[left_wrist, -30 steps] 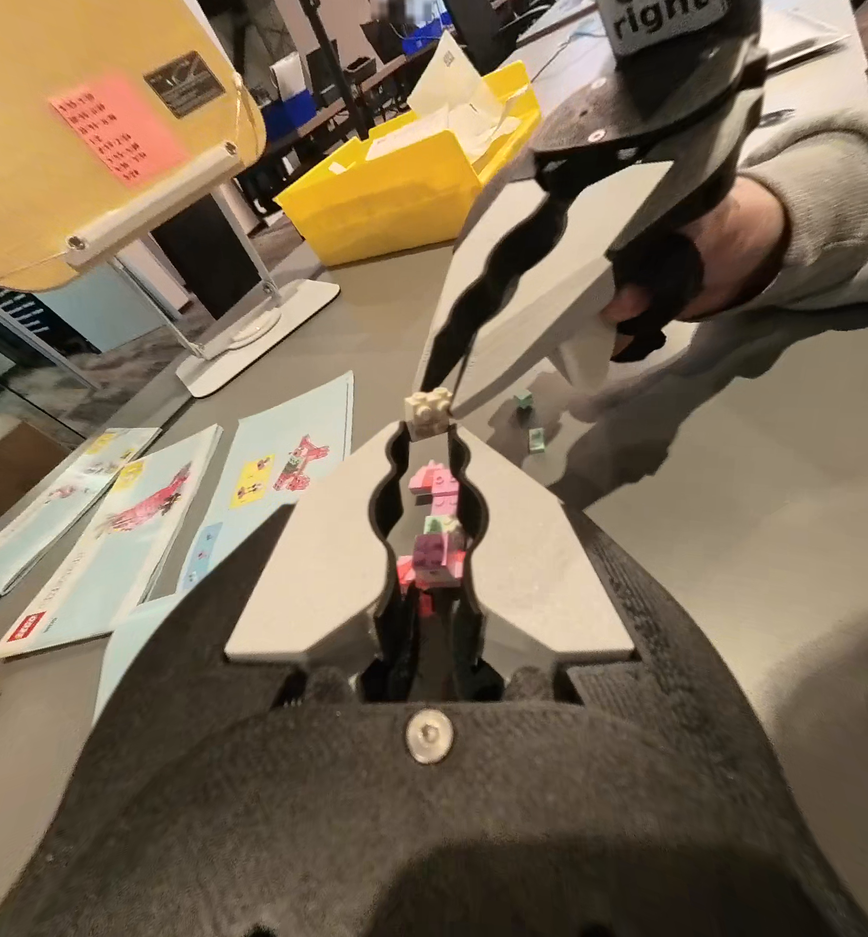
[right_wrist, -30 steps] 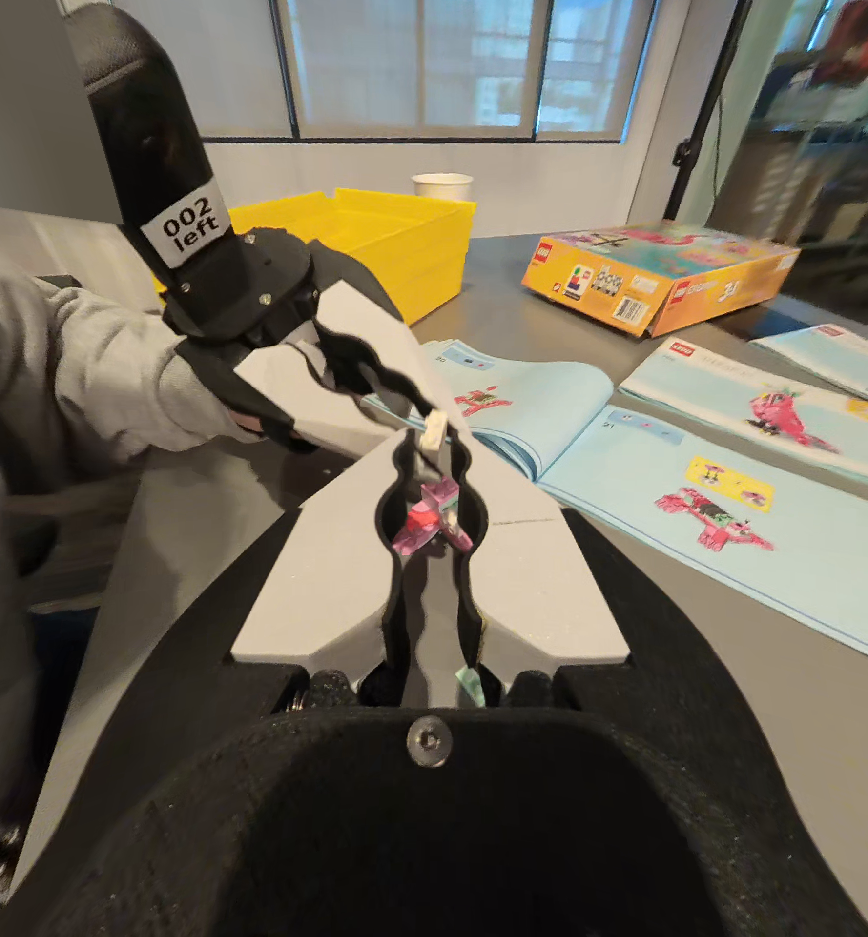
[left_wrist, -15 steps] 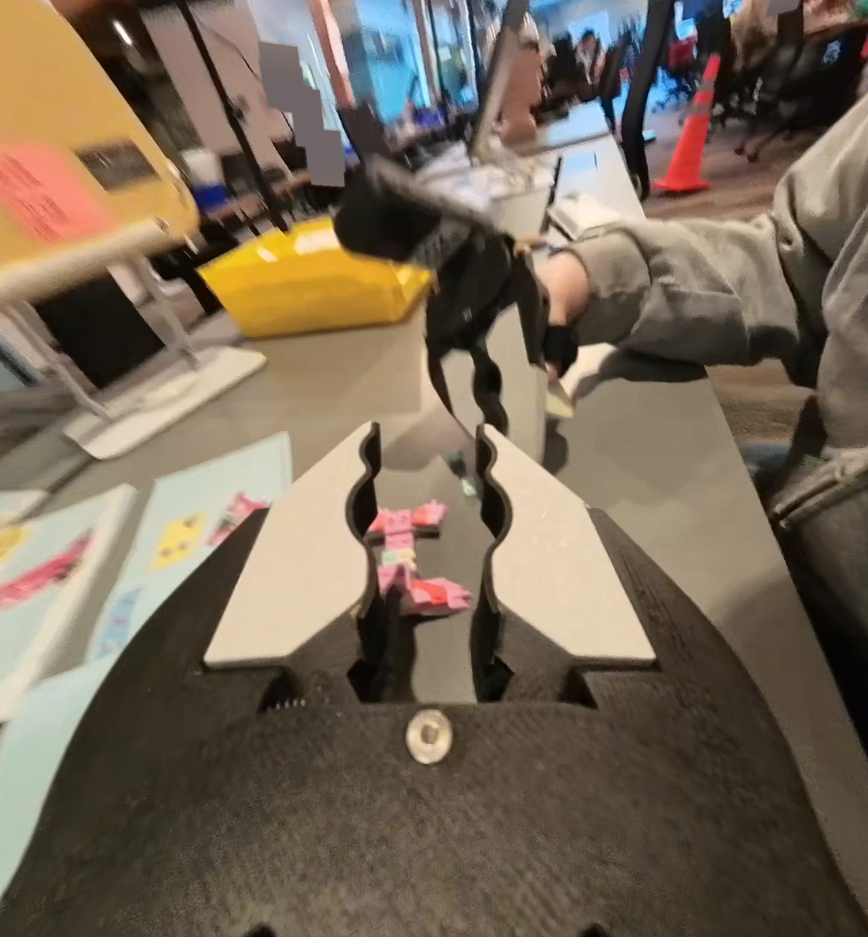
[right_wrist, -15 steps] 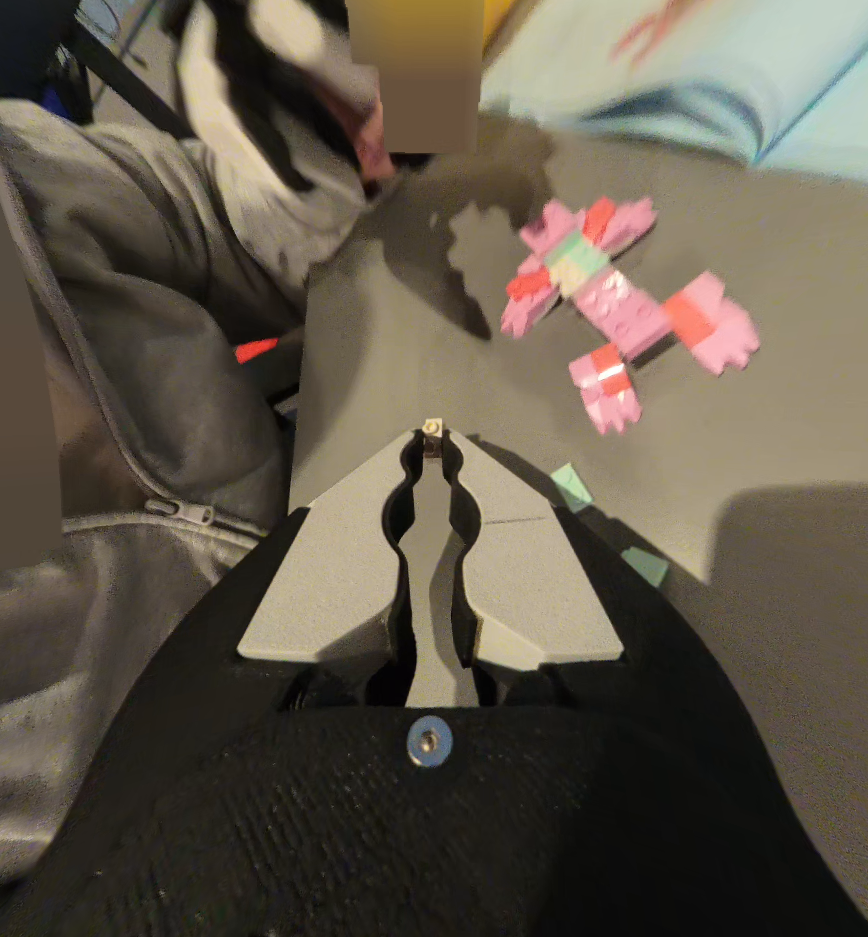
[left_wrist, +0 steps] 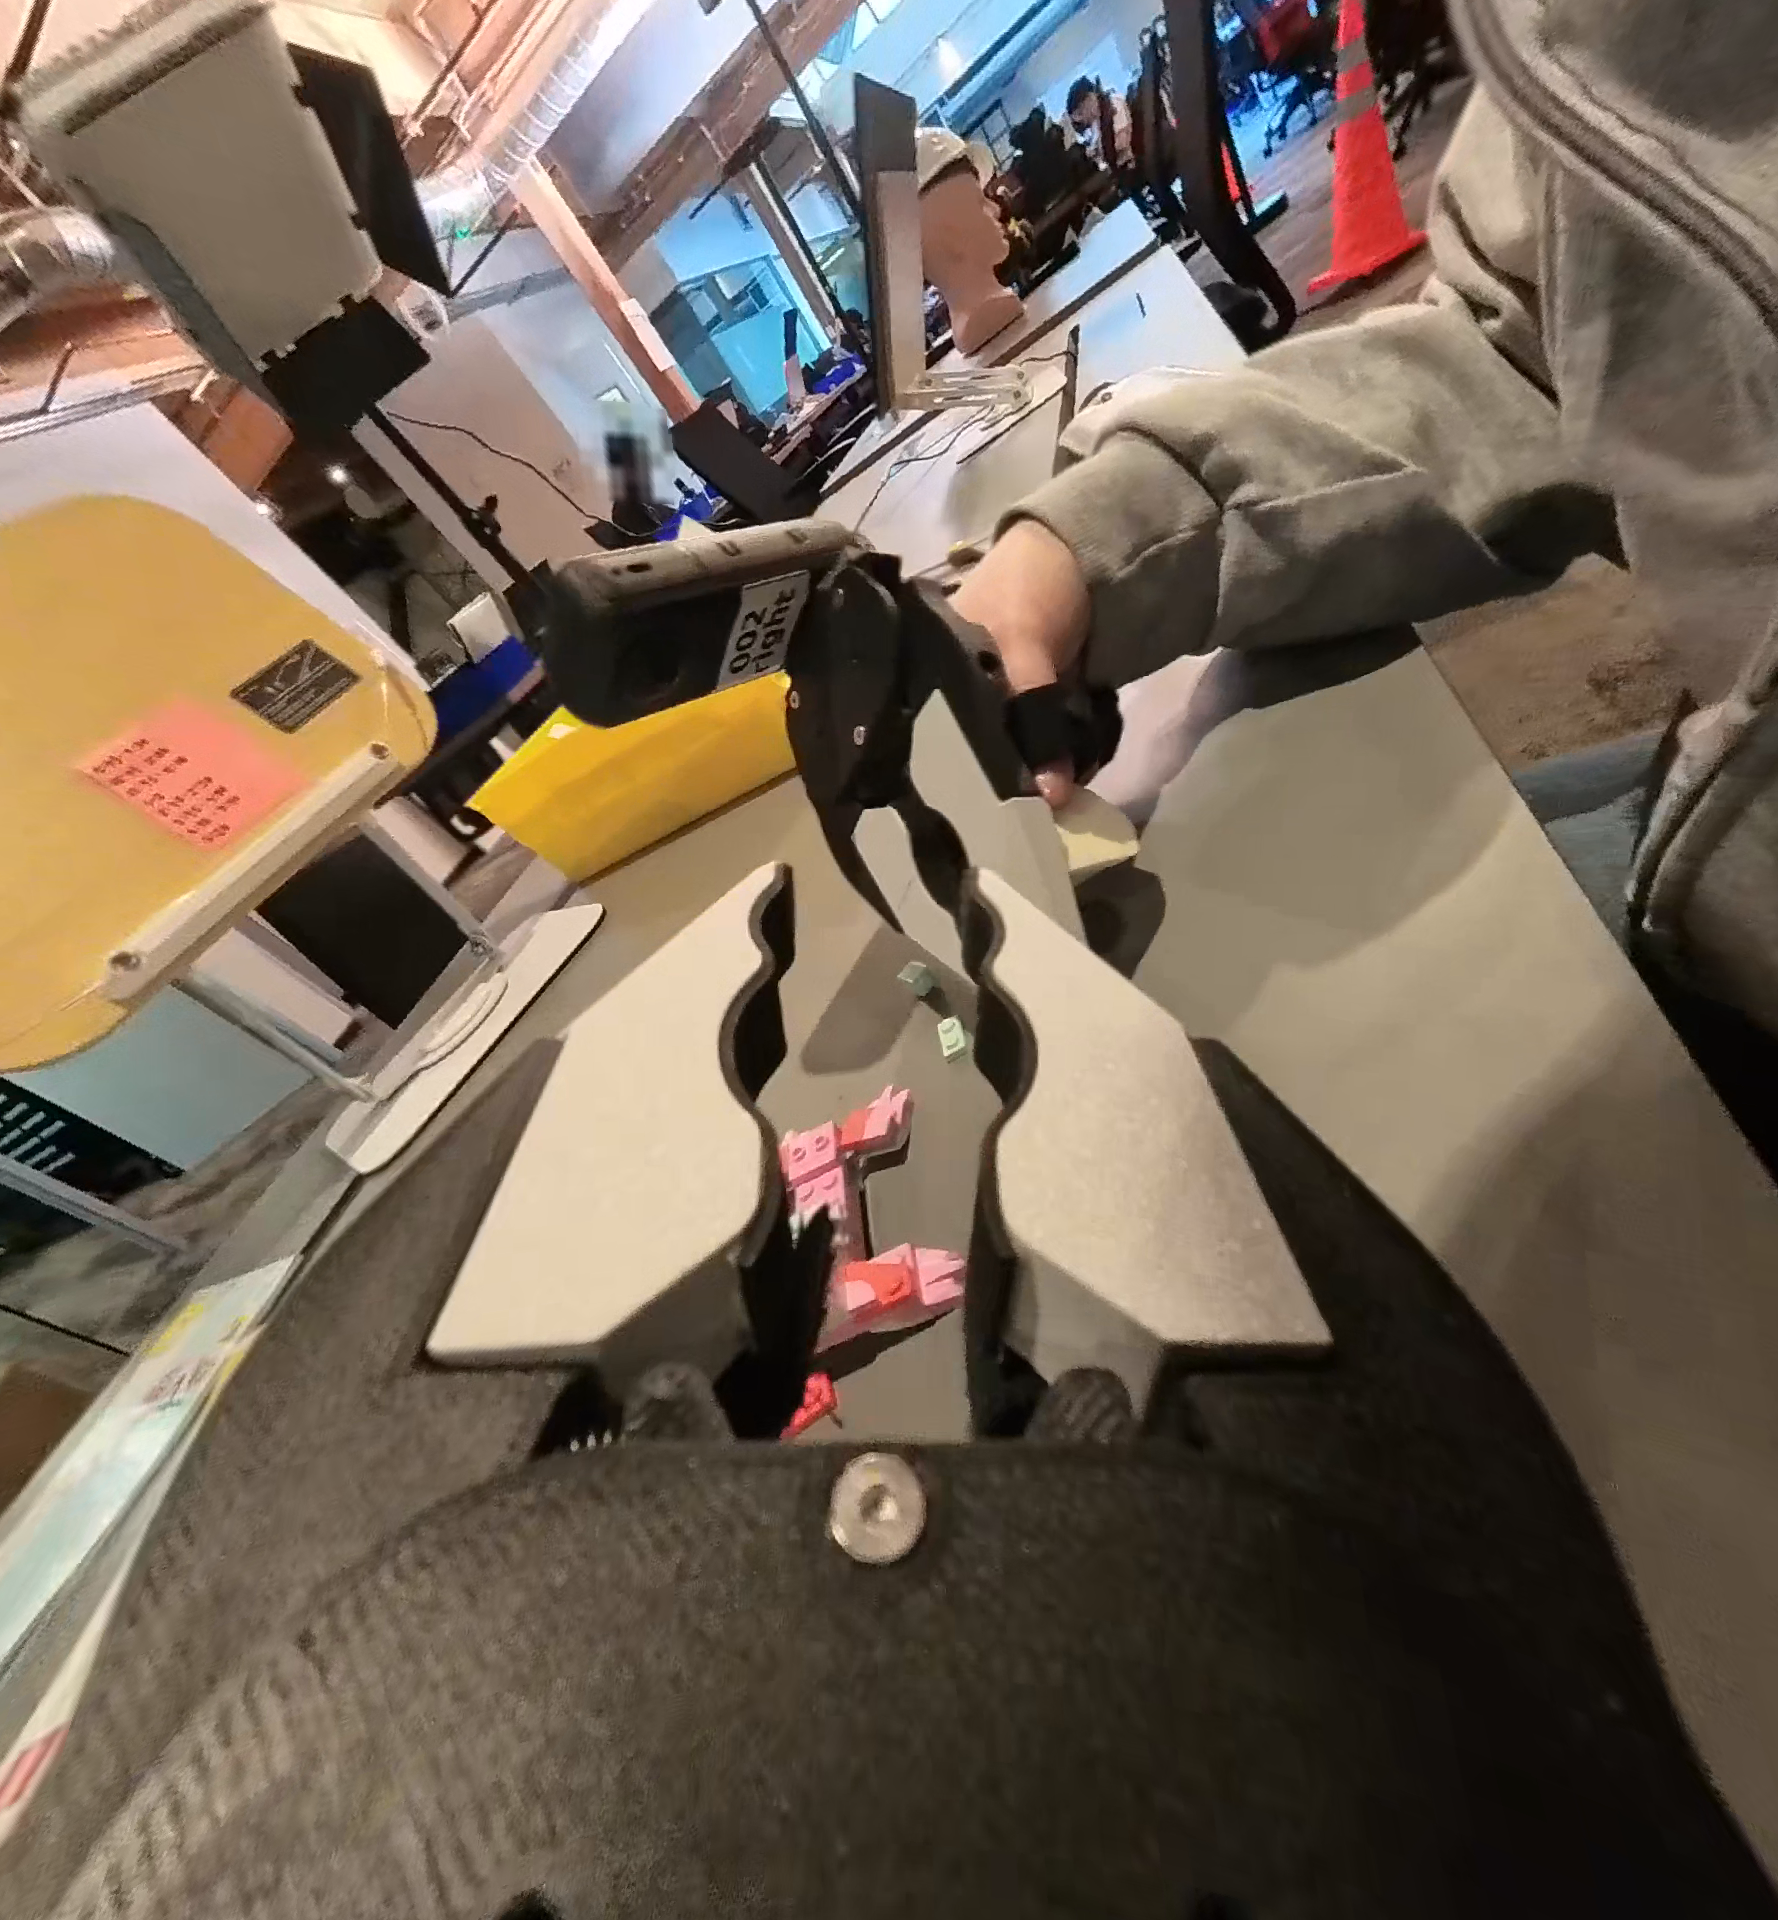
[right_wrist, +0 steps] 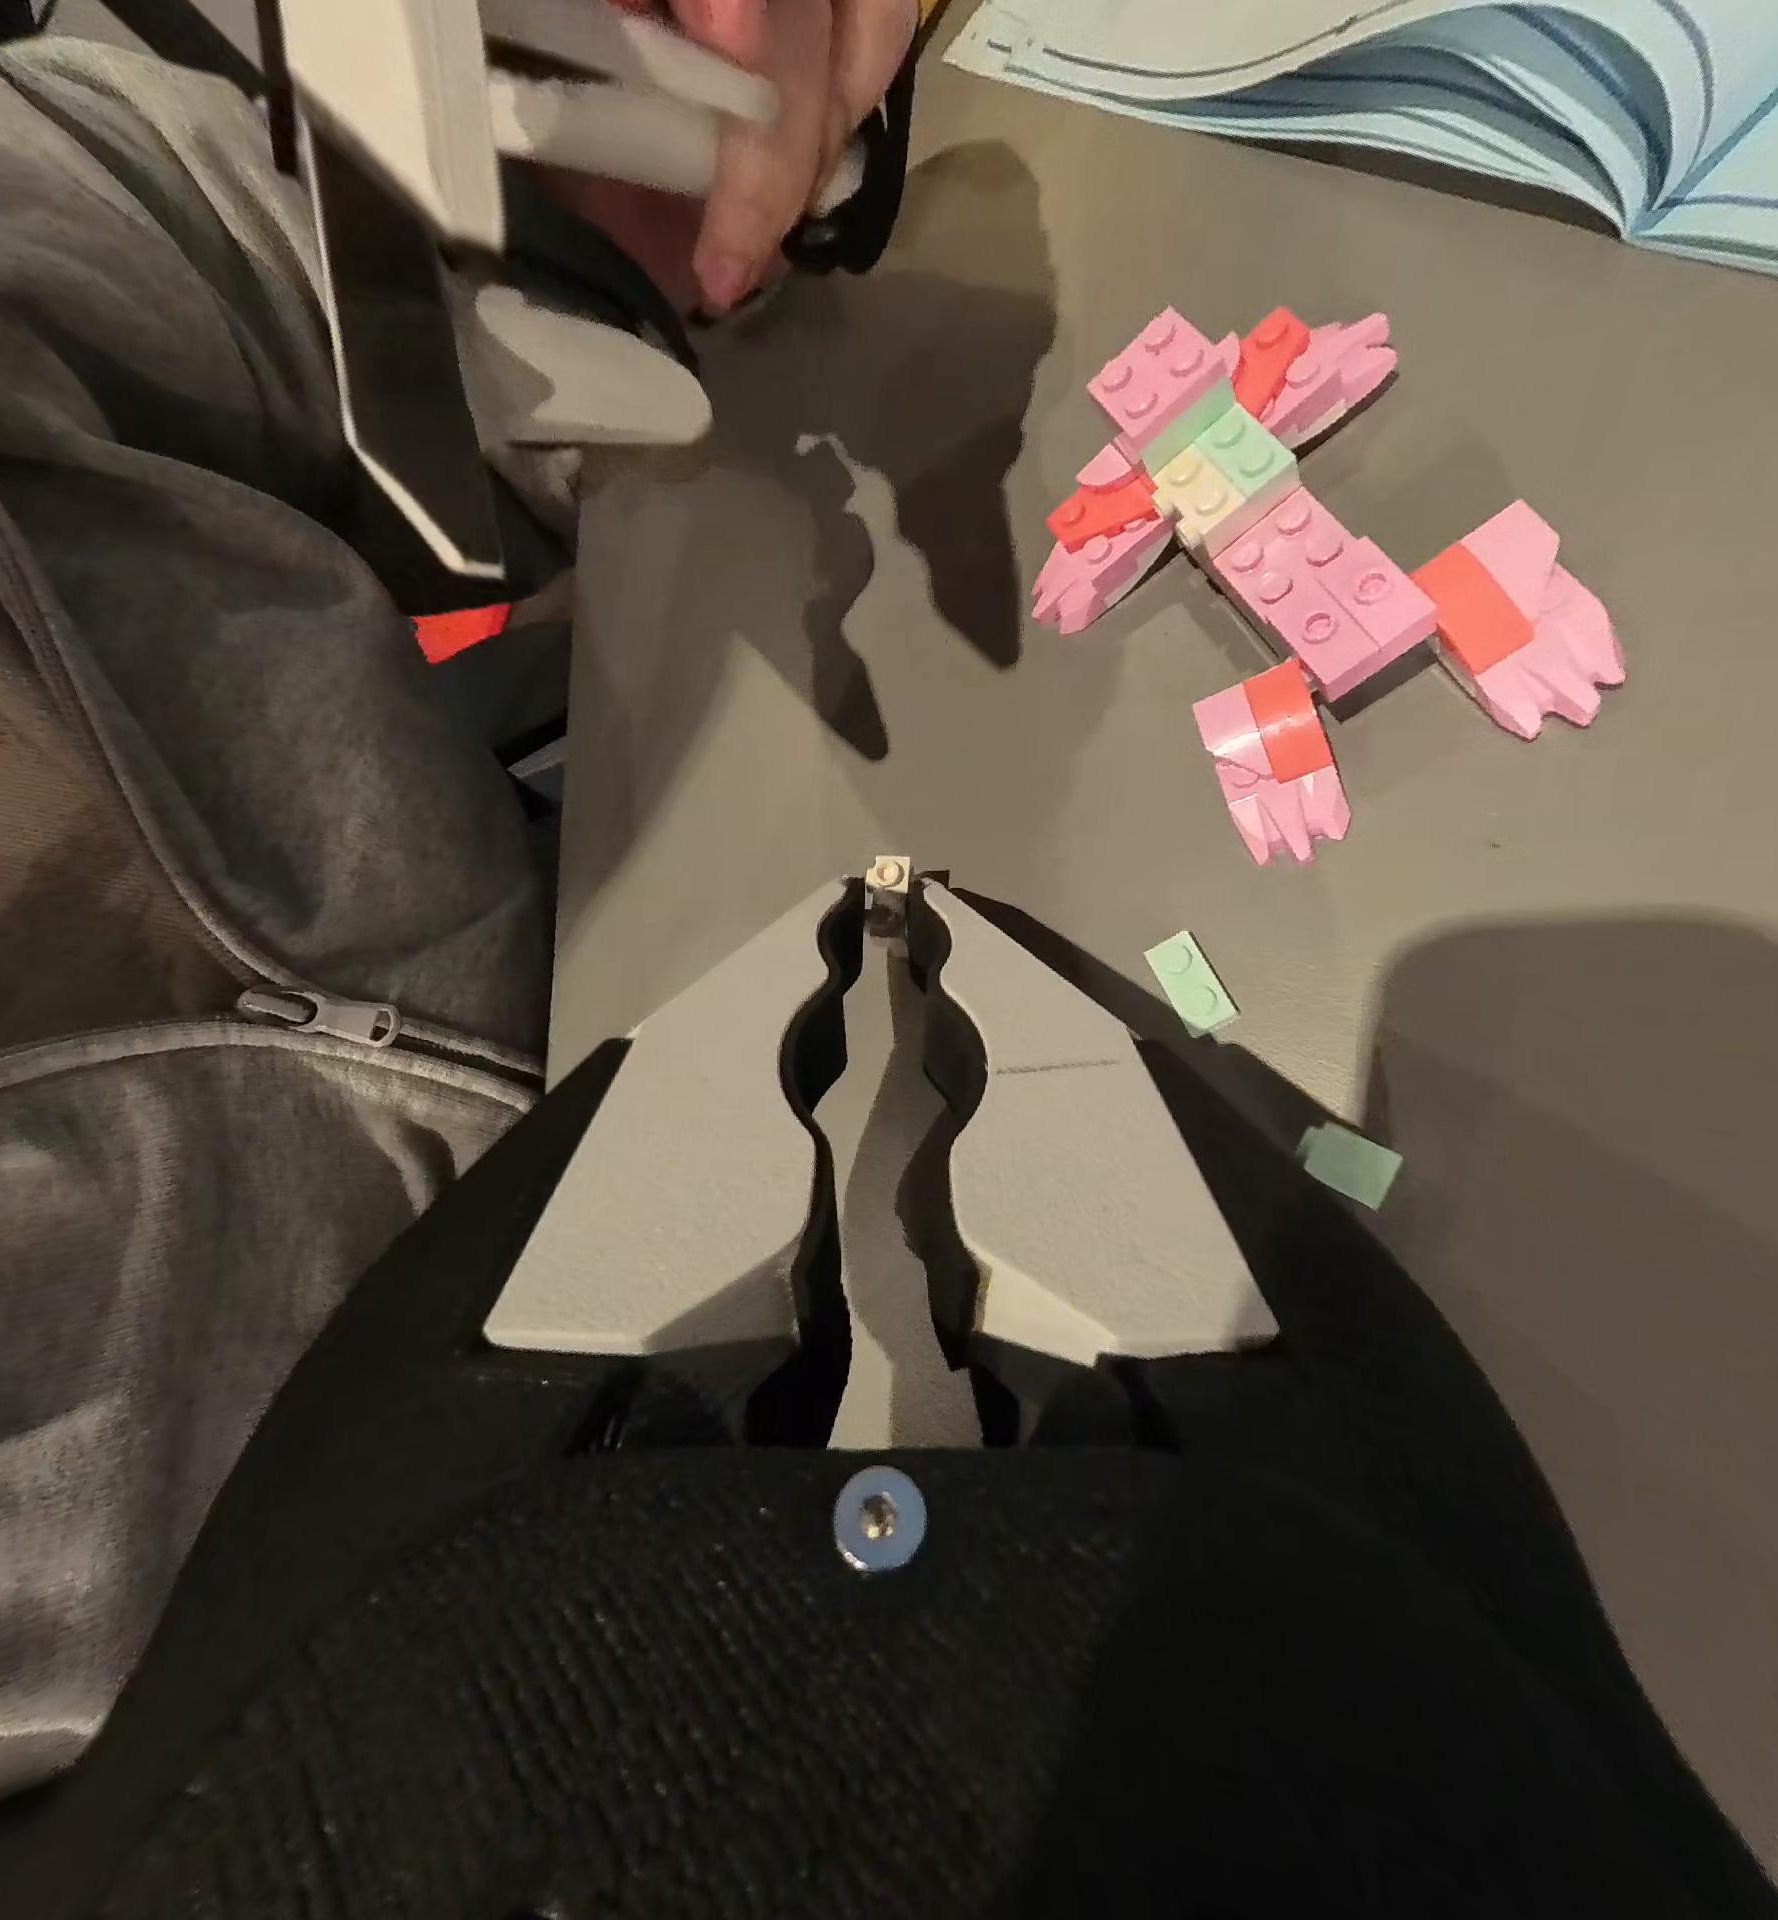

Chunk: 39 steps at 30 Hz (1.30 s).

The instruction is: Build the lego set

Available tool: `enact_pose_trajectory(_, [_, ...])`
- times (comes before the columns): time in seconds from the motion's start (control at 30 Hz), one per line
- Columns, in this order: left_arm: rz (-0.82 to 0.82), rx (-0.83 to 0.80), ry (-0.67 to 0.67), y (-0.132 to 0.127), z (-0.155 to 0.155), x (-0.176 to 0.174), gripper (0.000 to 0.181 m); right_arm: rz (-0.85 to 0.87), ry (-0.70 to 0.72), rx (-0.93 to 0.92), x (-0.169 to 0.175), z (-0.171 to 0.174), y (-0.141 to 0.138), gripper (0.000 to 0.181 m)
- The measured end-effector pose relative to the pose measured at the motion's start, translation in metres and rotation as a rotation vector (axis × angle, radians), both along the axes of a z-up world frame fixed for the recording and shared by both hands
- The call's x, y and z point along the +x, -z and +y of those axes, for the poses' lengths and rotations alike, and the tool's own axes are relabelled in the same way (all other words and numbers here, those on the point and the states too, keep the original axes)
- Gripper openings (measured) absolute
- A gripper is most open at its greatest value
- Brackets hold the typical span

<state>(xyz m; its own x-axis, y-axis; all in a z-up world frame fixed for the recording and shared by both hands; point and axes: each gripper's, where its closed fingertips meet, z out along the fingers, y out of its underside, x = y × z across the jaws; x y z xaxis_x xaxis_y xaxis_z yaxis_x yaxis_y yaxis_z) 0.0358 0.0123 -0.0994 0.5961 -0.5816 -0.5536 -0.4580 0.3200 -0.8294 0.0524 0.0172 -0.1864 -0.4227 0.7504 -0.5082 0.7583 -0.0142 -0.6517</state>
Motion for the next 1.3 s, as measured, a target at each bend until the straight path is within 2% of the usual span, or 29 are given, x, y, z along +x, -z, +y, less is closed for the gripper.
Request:
enact_pose_trajectory(0.2, [-0.023,-0.038,-0.019,0.002,0.004,-0.003,0.031,0.062,-0.011,0.106,-0.004,0.004,0.000,0.007])
enact_pose_trajectory(0.4, [-0.062,-0.079,-0.036,0.001,0.008,-0.008,0.032,0.147,-0.046,0.302,-0.006,0.013,0.006,0.008])
enact_pose_trajectory(0.5, [-0.067,-0.105,-0.068,0.003,0.012,-0.015,0.035,0.191,-0.067,0.362,-0.007,0.013,0.006,0.014])
enact_pose_trajectory(0.63, [-0.027,-0.319,-0.171,0.029,0.026,-0.036,0.062,0.273,-0.117,0.397,-0.005,0.009,-0.001,0.022])
enact_pose_trajectory(0.73, [-0.011,-0.474,-0.237,0.051,0.031,-0.051,0.069,0.278,-0.156,0.420,-0.002,0.005,0.002,0.023])
enact_pose_trajectory(0.83, [-0.031,-0.621,-0.271,0.070,0.032,-0.059,0.064,0.256,-0.168,0.477,-0.002,0.006,0.010,0.024])
enact_pose_trajectory(0.9, [-0.053,-0.675,-0.263,0.075,0.031,-0.059,0.055,0.262,-0.167,0.498,-0.003,0.006,0.010,0.018])
enact_pose_trajectory(1.03, [-0.052,-0.673,-0.259,0.077,0.032,-0.056,0.038,0.303,-0.157,0.564,-0.010,0.012,0.007,0.016])
enact_pose_trajectory(1.17, [-0.037,-0.706,-0.266,0.083,0.033,-0.057,0.030,0.395,-0.136,0.593,-0.031,0.026,-0.016,0.015])
enact_pose_trajectory(1.3, [-0.062,-0.727,-0.265,0.083,0.033,-0.059,0.018,0.385,-0.195,0.600,-0.051,0.039,-0.019,0.015])
